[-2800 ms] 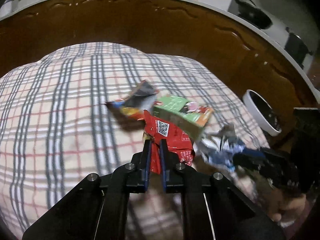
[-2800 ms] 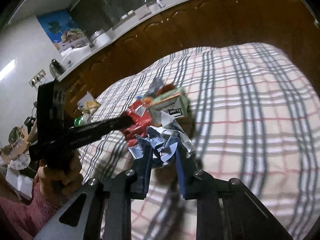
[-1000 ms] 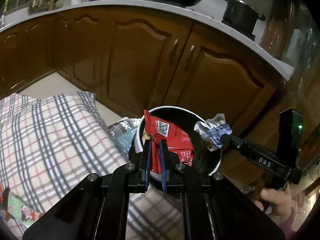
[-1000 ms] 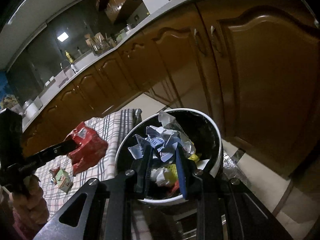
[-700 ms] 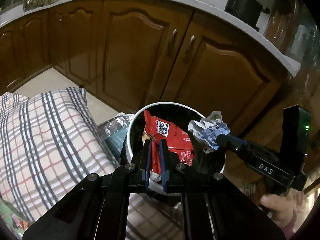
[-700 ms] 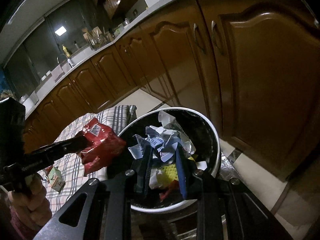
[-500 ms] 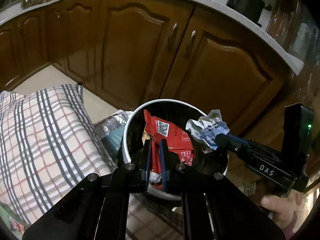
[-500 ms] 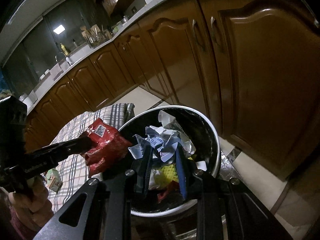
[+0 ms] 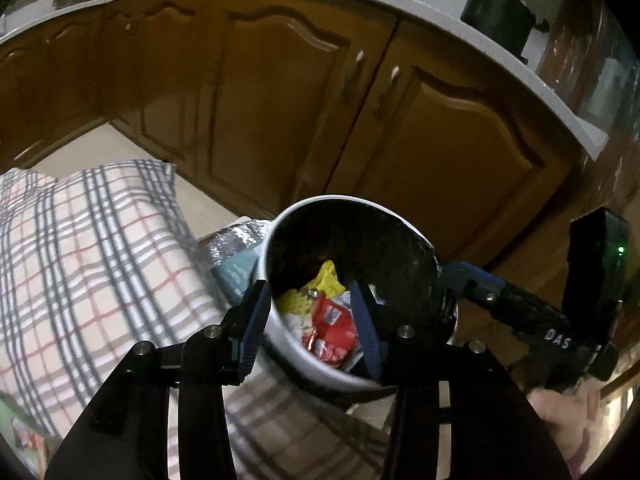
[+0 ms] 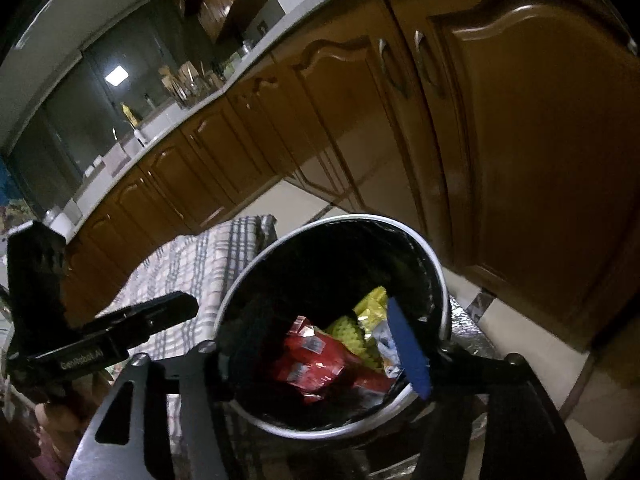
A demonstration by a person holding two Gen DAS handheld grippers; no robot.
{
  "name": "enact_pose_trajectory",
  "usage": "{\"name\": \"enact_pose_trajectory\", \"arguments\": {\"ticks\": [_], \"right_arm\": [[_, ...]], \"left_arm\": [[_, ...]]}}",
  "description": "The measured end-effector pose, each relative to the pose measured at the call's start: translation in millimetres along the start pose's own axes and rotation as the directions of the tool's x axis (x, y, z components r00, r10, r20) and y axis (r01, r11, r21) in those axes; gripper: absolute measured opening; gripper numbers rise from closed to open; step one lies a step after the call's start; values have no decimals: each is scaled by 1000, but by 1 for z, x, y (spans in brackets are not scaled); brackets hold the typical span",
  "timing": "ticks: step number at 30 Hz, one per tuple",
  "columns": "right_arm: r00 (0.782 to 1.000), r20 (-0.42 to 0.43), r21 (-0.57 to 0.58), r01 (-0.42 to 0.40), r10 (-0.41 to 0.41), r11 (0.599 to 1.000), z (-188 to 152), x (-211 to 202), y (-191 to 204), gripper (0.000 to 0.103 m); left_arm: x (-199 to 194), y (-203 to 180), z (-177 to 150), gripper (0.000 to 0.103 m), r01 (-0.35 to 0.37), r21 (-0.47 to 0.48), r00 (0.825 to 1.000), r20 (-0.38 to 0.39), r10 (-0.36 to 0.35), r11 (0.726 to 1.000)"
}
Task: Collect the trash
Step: 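Move both tools back over the orange bag and green carton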
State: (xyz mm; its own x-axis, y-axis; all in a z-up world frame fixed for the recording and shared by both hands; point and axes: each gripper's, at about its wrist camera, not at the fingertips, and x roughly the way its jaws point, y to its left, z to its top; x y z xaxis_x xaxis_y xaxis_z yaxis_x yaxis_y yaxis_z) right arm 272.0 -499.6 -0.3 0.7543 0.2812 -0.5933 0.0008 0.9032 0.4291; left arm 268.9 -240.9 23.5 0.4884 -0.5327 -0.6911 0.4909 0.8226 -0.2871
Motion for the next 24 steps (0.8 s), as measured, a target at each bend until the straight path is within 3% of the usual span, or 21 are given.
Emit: {"name": "enact_pose_trajectory", "arguments": {"ticks": [2, 7, 12, 24], "right_arm": [[999, 27, 7, -23, 23, 1000, -4, -6, 5, 79], [996, 48, 2, -78, 78, 997, -16, -11, 26, 85], [989, 50, -12, -137, 138, 990, -31, -10, 51, 85], [968, -46, -77, -248, 245, 966, -62, 10, 111, 85]], "left_arm": [[-11, 7, -5, 48, -9, -18, 1000, 18, 10, 1000], [-43, 29, -27, 50, -34, -66, 998, 57, 38, 997], [-69, 55, -47, 50, -71, -99, 995, 69, 78, 993], [-128, 124, -92, 50, -144, -246, 980, 98, 172, 959]]}}
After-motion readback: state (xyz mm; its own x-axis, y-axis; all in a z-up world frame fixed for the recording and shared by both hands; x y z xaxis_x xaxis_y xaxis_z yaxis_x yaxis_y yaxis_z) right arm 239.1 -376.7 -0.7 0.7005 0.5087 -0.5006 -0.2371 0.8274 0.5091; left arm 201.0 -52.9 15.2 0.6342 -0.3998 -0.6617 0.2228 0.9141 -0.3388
